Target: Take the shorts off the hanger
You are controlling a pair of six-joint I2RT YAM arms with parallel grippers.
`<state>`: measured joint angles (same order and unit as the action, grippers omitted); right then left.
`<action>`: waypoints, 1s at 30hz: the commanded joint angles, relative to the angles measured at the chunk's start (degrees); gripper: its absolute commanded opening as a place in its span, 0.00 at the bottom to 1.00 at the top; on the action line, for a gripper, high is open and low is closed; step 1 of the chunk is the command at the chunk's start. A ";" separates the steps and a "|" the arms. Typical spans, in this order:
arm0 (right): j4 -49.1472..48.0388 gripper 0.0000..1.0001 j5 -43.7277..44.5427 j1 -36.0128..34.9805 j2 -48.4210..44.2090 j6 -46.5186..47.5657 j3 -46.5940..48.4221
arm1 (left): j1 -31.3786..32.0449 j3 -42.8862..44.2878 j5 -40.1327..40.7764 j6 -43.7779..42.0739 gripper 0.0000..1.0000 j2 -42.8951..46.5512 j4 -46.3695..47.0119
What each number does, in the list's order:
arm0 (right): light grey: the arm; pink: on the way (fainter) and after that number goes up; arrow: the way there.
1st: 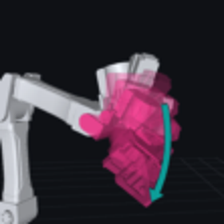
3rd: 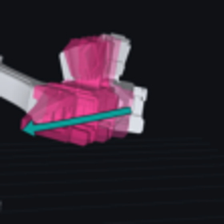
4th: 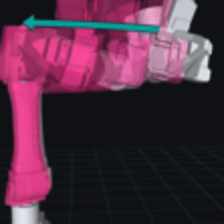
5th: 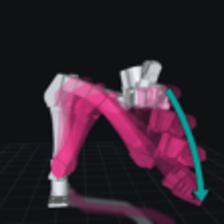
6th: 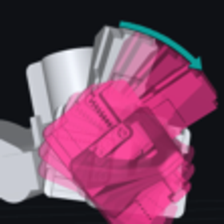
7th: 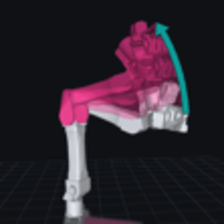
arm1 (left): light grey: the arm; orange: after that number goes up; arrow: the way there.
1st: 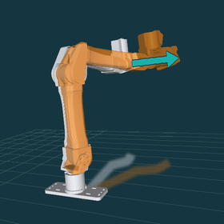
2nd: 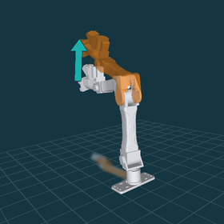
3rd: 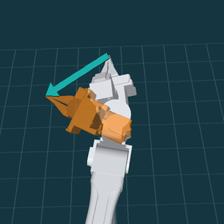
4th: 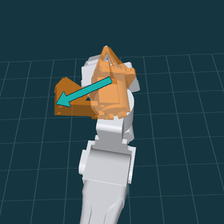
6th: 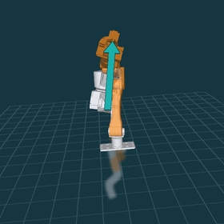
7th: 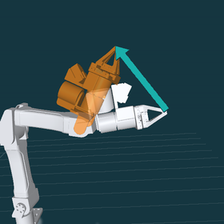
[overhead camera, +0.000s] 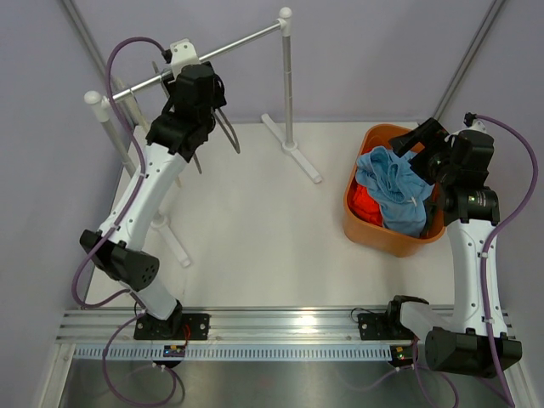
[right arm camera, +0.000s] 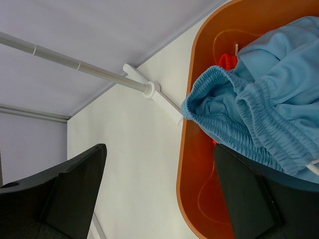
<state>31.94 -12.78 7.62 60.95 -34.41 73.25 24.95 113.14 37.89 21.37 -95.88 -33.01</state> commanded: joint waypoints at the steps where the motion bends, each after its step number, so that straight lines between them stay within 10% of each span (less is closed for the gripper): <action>1: -1.97 0.97 -1.02 0.21 -0.48 0.93 -0.04 | 1.50 -2.21 1.66 -2.11 0.63 4.99 5.06; 30: -6.02 0.99 -3.57 0.21 -6.98 2.68 -2.15 | 24.27 -15.31 4.74 -12.49 0.69 29.15 7.17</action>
<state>28.16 -14.70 7.62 55.35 -33.12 71.09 48.53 100.49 44.77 8.56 -71.00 -28.47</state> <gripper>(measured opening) 0.992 0.683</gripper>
